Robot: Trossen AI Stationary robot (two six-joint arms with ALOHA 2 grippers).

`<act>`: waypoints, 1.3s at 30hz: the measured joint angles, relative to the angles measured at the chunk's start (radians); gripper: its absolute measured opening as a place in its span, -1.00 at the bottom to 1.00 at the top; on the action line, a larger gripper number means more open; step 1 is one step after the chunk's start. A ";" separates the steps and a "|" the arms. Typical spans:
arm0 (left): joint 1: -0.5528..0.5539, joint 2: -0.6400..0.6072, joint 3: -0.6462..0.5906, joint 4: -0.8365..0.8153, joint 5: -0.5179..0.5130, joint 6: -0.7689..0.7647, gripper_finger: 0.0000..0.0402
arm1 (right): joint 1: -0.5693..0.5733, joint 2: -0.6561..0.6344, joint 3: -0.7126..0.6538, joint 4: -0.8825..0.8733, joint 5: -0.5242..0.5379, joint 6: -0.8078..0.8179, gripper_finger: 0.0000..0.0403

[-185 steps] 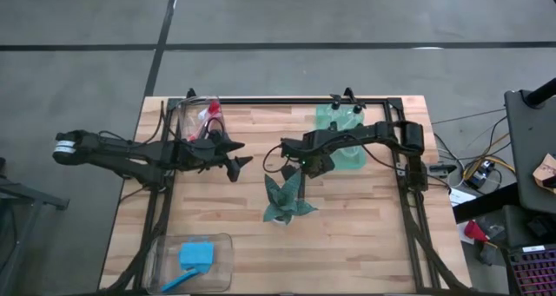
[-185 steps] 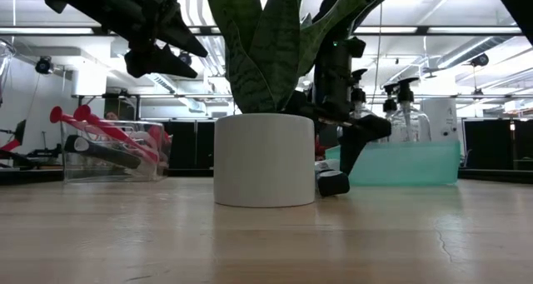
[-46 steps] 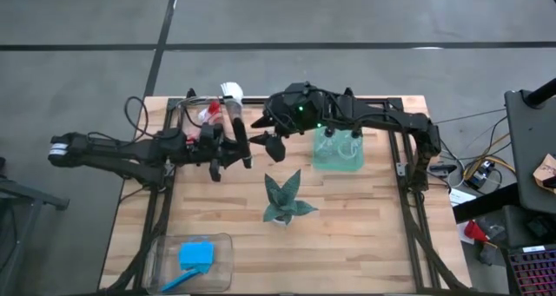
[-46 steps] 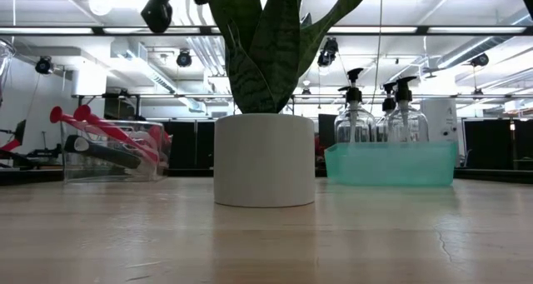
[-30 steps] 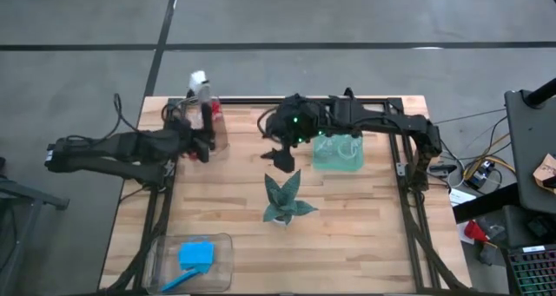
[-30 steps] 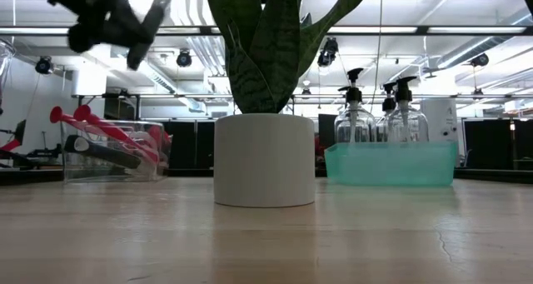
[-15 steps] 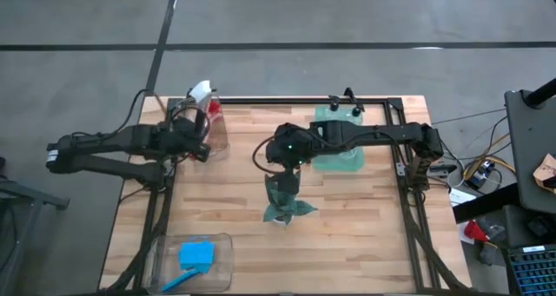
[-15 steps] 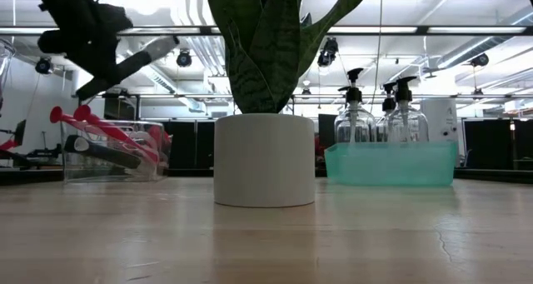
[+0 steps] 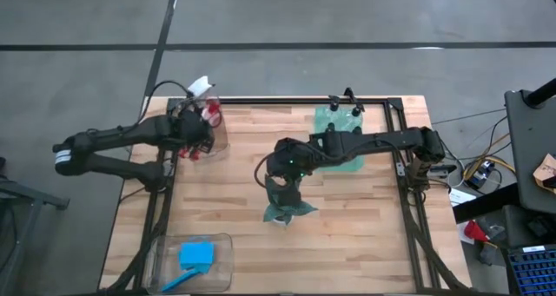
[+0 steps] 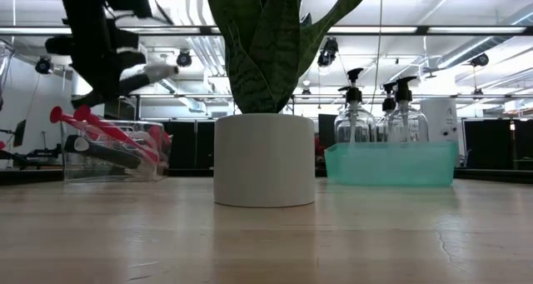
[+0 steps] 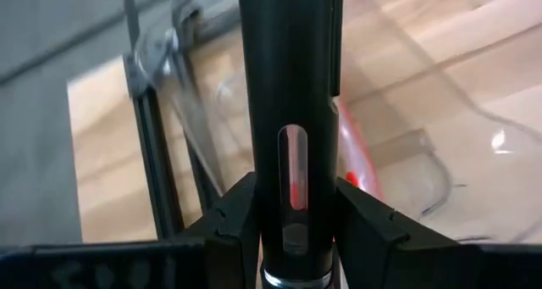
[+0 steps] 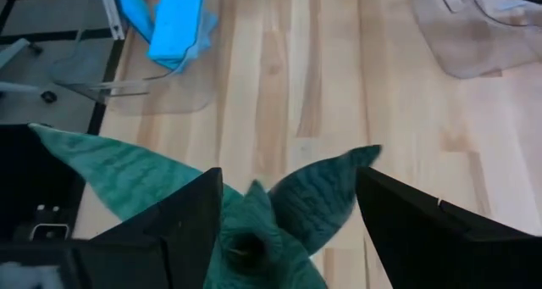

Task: Pick & Place Kitchen Sink Supplies
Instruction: Put the black dish brush into the top transparent bin, then return to Home Position

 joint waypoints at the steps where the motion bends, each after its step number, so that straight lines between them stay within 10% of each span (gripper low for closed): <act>1: 0.024 0.011 -0.002 -0.001 0.022 -0.002 -0.42 | 0.004 0.000 0.000 0.001 0.000 0.000 0.30; 39: 0.182 0.025 0.070 -0.016 0.224 0.114 -0.21 | 0.035 0.000 -0.013 -0.042 0.001 0.037 0.16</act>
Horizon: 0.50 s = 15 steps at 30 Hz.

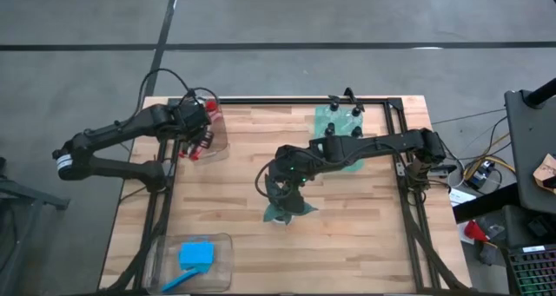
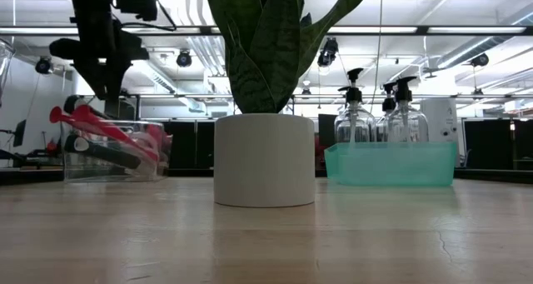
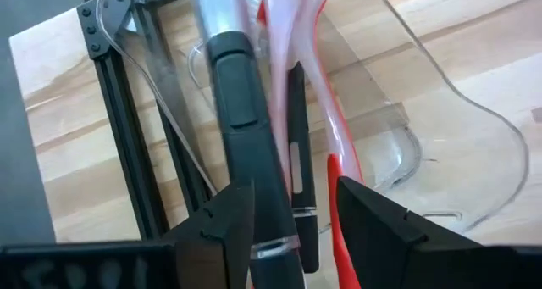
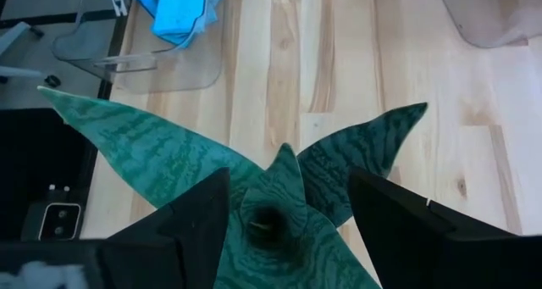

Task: Pick & Place Kitchen Sink Supplies
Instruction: Return to Home Position

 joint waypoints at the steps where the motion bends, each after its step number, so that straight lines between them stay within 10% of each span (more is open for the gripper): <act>1: -0.001 -0.007 0.000 0.001 0.000 0.002 -0.20 | 0.000 0.000 0.000 -0.002 0.000 -0.008 0.15; 9: -0.024 -0.072 -0.003 0.083 -0.001 0.109 -0.26 | 0.003 0.000 -0.015 0.002 0.076 -0.018 0.01; 15: -0.112 -0.164 -0.004 0.334 0.022 0.200 -0.77 | -0.001 -0.062 -0.012 0.037 0.135 -0.080 -0.55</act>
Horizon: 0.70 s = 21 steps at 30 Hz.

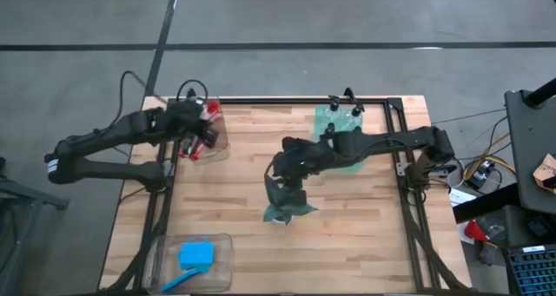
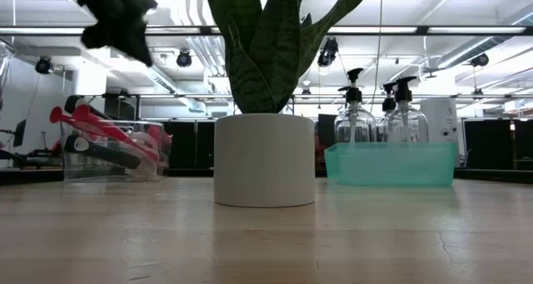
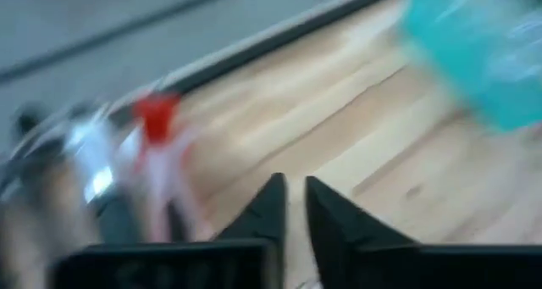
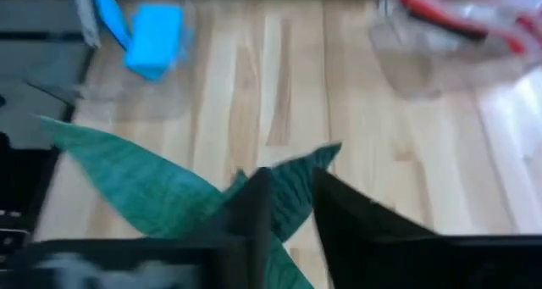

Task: Pick & Place Kitchen Sink Supplies
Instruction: Return to Home Position

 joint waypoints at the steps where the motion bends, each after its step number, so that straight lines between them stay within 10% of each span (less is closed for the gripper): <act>1: -0.022 -0.016 -0.003 0.048 0.000 0.018 -0.88 | -0.001 -0.013 0.001 0.004 -0.001 -0.009 -0.67; 10: -0.345 -0.080 -0.153 0.624 0.031 0.223 -0.99 | -0.008 -0.116 -0.081 0.136 0.023 -0.083 -0.96; 21: -0.723 -0.131 -0.417 1.083 0.000 0.507 -1.00 | 0.006 -0.443 -0.535 0.536 0.014 -0.125 -0.96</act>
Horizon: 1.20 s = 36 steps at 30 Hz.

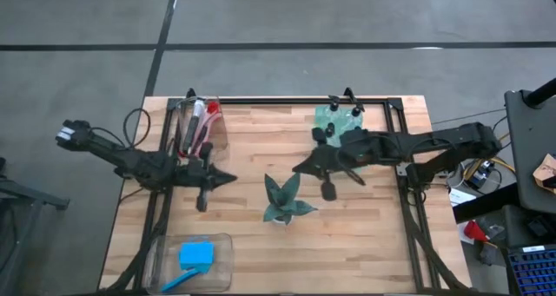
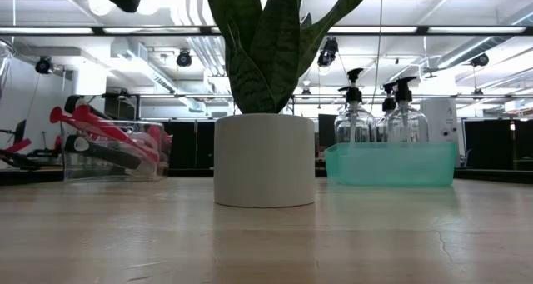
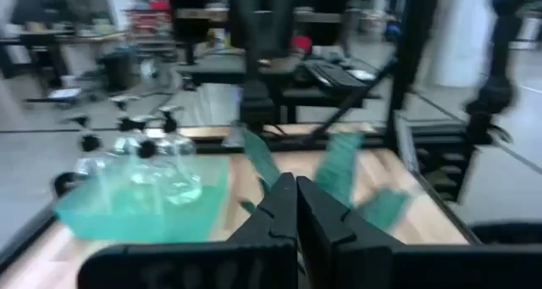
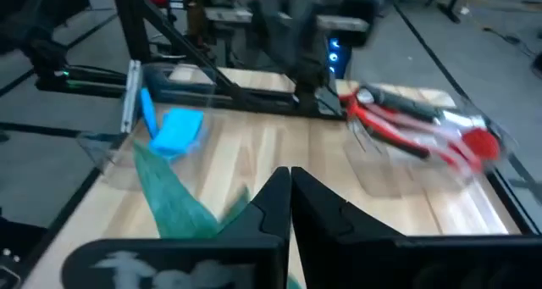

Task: Pick & Place Kitchen Sink Supplies
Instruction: Return to Home Position

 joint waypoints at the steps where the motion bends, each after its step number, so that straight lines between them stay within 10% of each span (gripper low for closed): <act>1: -0.005 -0.020 -0.017 -0.005 0.022 0.001 -1.00 | -0.001 -0.029 -0.041 0.015 0.000 0.006 -0.96; 25: 0.026 -0.735 -0.356 -0.208 0.072 -0.004 -1.00 | -0.013 -0.746 -0.885 0.454 0.042 0.003 -0.96; 36: 0.027 -0.733 -0.416 -0.218 0.076 -0.044 -1.00 | -0.013 -0.884 -1.132 0.668 0.033 -0.041 -0.96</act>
